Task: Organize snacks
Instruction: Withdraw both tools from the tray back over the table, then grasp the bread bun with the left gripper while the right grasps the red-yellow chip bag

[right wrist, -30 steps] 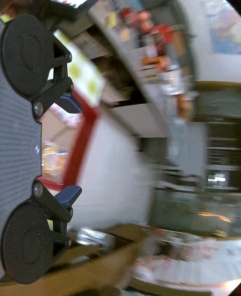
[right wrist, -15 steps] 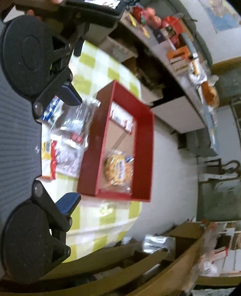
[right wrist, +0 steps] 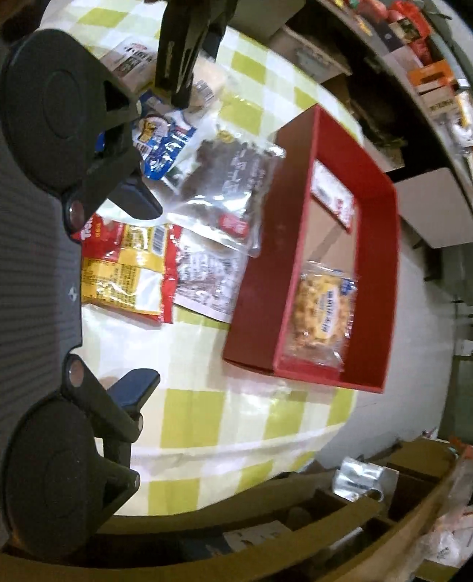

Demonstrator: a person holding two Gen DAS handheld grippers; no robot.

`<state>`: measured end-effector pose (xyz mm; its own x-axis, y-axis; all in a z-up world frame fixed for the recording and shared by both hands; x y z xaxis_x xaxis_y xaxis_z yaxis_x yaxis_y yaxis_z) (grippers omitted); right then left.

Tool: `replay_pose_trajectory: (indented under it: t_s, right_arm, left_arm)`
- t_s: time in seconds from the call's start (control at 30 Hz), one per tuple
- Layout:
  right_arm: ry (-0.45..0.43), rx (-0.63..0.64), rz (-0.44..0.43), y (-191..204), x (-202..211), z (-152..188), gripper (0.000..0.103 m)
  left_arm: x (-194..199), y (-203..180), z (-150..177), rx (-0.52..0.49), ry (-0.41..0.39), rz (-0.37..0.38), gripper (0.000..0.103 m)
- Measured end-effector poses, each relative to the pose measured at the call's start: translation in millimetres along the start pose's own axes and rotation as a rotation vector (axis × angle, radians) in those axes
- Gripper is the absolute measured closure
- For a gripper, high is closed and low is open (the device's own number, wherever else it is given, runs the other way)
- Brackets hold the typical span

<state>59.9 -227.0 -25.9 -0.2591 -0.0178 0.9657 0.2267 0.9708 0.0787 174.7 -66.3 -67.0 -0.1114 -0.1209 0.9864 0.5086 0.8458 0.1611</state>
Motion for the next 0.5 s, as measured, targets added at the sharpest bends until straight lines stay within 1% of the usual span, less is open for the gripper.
replay_pose_trajectory:
  t_s: [0.1, 0.17, 0.37, 0.43, 0.5]
  right_arm:
    - [0.021, 0.014, 0.004, 8, -7, -2, 0.005]
    - [0.044, 0.019, 0.001, 12, -14, -4, 0.005]
    - [0.107, 0.041, 0.026, 19, -38, -6, 0.006]
    - [0.121, 0.043, 0.039, 20, -45, -5, 0.008]
    - [0.115, 0.043, 0.059, 20, -49, -6, 0.007]
  left_arm:
    - [4, -1, 2, 0.001, -0.002, 0.008, 0.037]
    - [4, -1, 2, 0.01, 0.002, 0.022, 0.038]
    - [7, -2, 2, 0.013, 0.001, 0.029, 0.038]
    - [6, -2, 2, 0.014, 0.002, 0.03, 0.038]
    - [5, -2, 1, 0.017, 0.008, 0.029, 0.038]
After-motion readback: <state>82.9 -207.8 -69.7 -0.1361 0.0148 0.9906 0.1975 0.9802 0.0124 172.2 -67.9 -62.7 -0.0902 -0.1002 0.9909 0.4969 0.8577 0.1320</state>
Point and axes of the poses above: each gripper's, at about its wrist camera, not at the fingertips, and x roughly against the way its jaws point, y to its left, z to its underside, the point moved 1 cm from there along -x, roughly the way its jaws point, and after that the axes turned 13 degrees about y, right-handed, at the moved point
